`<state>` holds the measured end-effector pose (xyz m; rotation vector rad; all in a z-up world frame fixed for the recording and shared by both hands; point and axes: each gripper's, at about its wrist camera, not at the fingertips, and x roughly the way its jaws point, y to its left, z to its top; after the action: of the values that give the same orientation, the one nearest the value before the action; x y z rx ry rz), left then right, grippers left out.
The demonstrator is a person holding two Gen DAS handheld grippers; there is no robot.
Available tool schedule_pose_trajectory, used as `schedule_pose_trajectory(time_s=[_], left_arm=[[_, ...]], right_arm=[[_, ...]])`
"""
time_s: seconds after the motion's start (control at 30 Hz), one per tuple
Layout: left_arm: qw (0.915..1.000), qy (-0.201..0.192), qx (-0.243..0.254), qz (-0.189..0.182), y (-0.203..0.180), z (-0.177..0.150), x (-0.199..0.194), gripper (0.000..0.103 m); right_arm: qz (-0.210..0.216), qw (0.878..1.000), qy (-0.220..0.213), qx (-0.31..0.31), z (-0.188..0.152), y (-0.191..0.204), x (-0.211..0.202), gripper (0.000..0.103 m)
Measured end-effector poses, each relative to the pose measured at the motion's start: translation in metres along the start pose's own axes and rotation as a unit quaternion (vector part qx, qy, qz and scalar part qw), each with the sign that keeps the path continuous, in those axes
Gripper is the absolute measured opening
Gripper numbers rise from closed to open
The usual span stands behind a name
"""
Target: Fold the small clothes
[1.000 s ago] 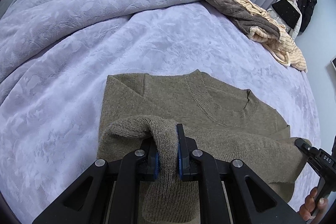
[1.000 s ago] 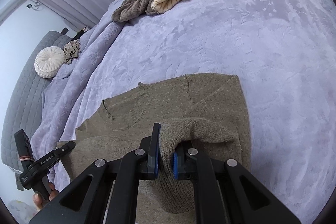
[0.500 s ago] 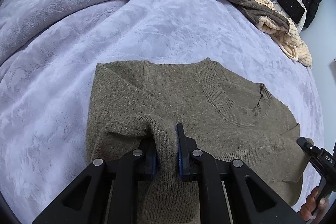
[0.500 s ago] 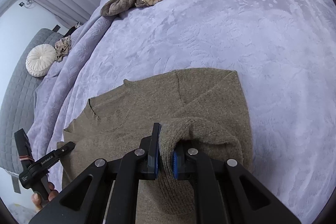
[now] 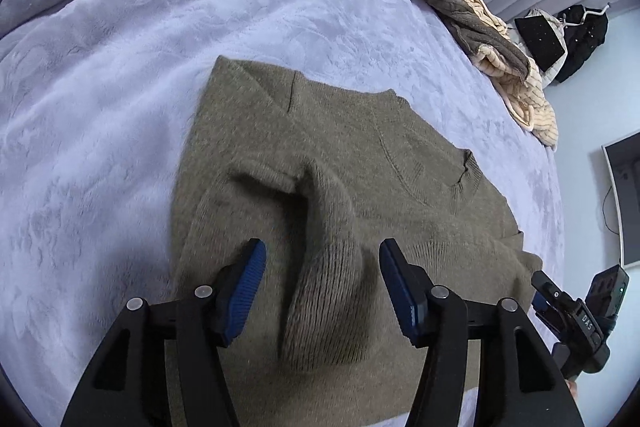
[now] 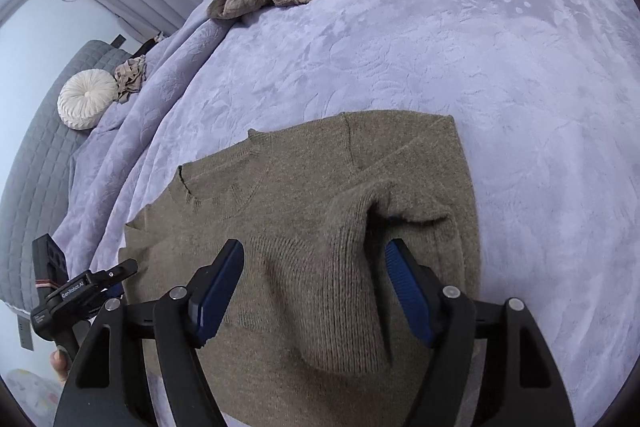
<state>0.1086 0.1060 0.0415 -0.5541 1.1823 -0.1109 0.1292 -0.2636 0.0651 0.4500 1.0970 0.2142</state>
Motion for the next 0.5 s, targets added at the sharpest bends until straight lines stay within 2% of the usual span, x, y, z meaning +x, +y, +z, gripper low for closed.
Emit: schedule_pose_trajectory(time_s=[0.2, 0.23, 0.27, 0.3, 0.33, 0.37, 0.5], left_arm=[[0.9987, 0.011, 0.05, 0.003, -0.017, -0.03, 0.002, 0.06], [0.9982, 0.011, 0.058, 0.008, -0.022, -0.032, 0.004, 0.059], [0.9975, 0.008, 0.068, 0.015, -0.028, -0.032, 0.006, 0.043], [0.9967, 0.011, 0.078, 0.018, -0.034, -0.032, 0.008, 0.016], [0.9963, 0.018, 0.083, 0.012, -0.038, -0.03, 0.01, 0.014], [0.9965, 0.011, 0.083, 0.01, -0.043, -0.027, 0.007, 0.014], [0.9953, -0.032, 0.09, 0.011, -0.056, -0.01, -0.011, 0.014]], right_arm=[[0.002, 1.0, 0.006, -0.013, -0.022, -0.001, -0.002, 0.076], [0.004, 1.0, 0.009, -0.016, -0.025, 0.0, 0.0, 0.066], [0.004, 1.0, 0.013, -0.021, -0.027, 0.002, 0.002, 0.044], [0.002, 0.999, 0.019, -0.028, -0.028, 0.004, 0.005, 0.034], [0.001, 0.999, 0.025, -0.031, -0.029, 0.005, 0.007, 0.022], [0.0, 0.999, 0.024, -0.033, -0.028, 0.007, 0.007, 0.015], [0.019, 0.998, -0.015, -0.056, -0.012, 0.02, -0.014, 0.014]])
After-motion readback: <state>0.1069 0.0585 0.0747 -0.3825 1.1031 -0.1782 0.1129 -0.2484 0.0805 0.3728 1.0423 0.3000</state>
